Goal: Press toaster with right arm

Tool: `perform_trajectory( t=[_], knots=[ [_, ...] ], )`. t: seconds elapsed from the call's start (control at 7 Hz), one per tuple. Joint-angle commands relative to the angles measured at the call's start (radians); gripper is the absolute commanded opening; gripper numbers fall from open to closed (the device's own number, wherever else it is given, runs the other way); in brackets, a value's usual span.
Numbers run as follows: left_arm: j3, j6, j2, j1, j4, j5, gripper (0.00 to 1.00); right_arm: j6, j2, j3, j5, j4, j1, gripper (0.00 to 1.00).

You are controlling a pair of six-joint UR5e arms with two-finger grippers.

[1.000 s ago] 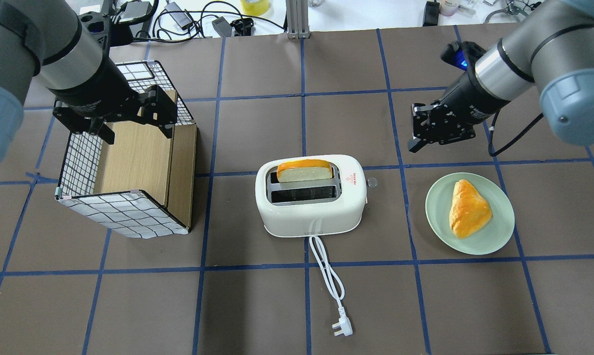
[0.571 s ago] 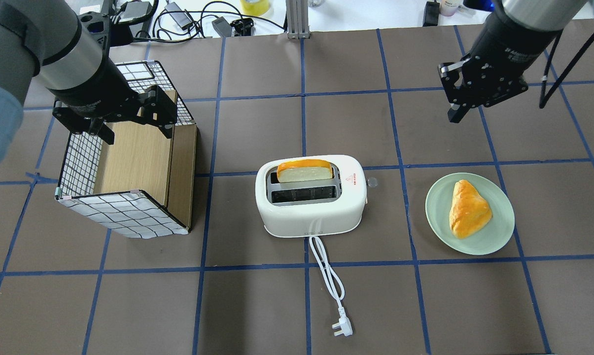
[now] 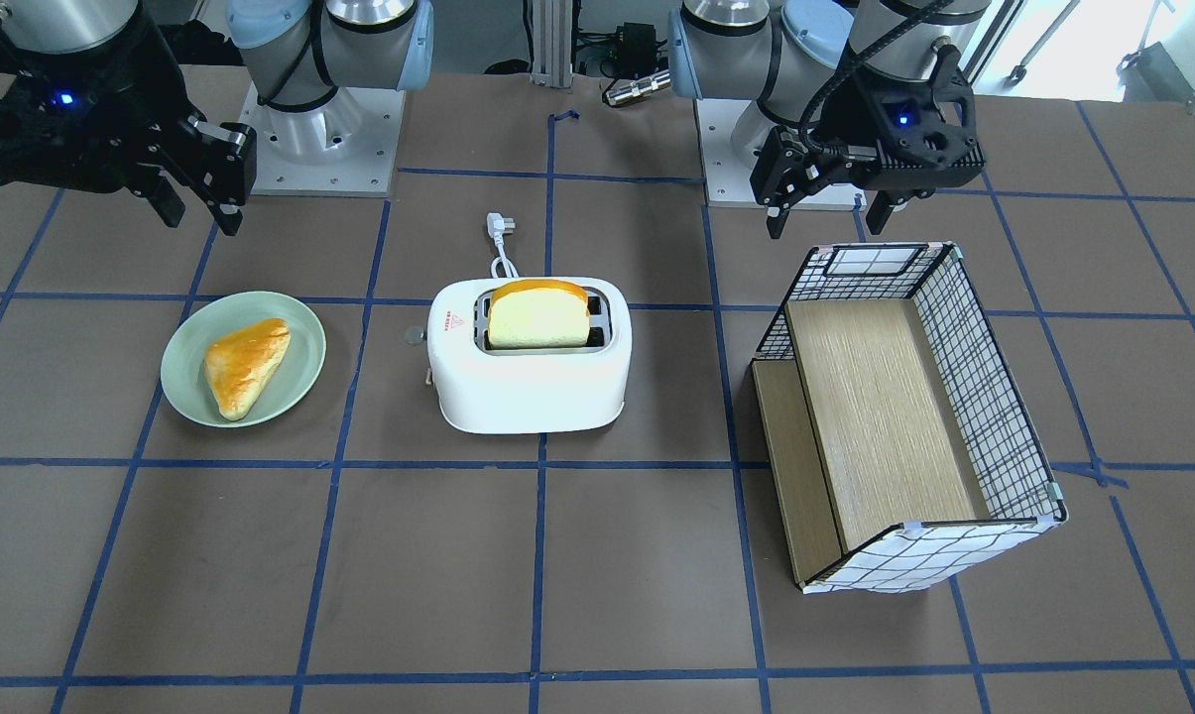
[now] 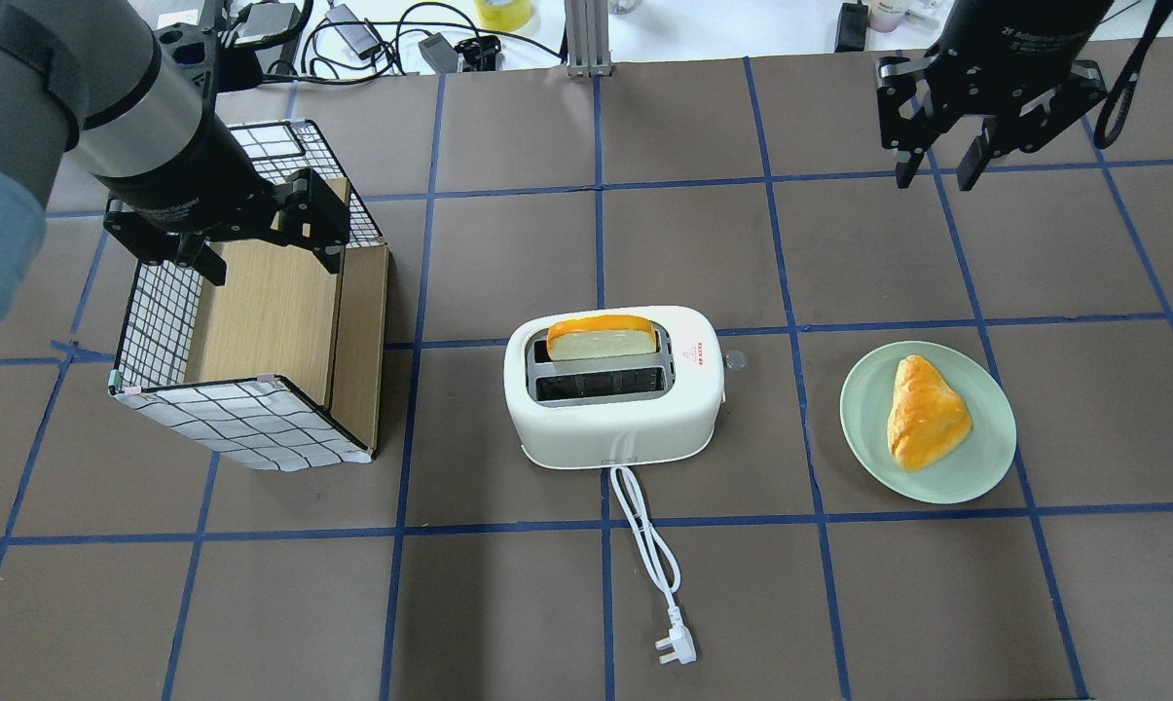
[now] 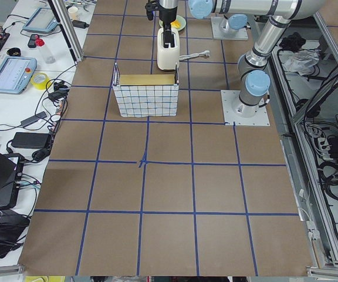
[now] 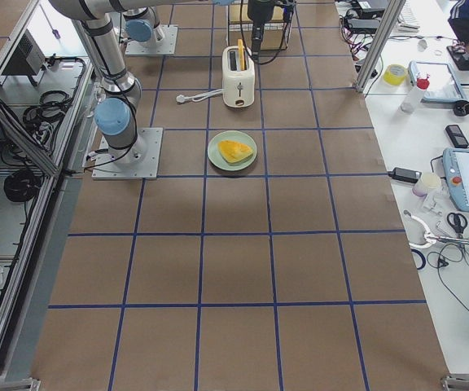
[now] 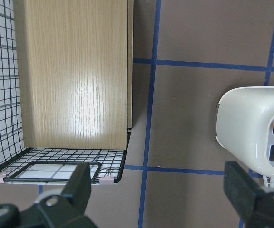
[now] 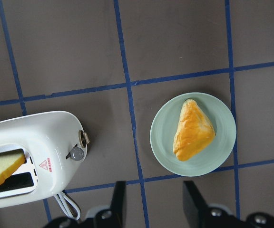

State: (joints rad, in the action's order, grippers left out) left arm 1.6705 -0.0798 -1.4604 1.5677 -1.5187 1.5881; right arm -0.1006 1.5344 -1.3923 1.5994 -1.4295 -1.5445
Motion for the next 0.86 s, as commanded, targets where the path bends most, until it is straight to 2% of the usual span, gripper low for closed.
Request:
perform_trajectory(
  t=[0.0,0.71],
  knots=[
    [0.0,0.0,0.0,0.0,0.0,0.0,1.0,0.004,-0.008,-0.013,0.005,-0.098,-0.005,1.0],
    [0.0,0.0,0.0,0.0,0.0,0.0,1.0,0.012,-0.008,-0.016,0.004,-0.101,-0.008,1.0]
  ],
)
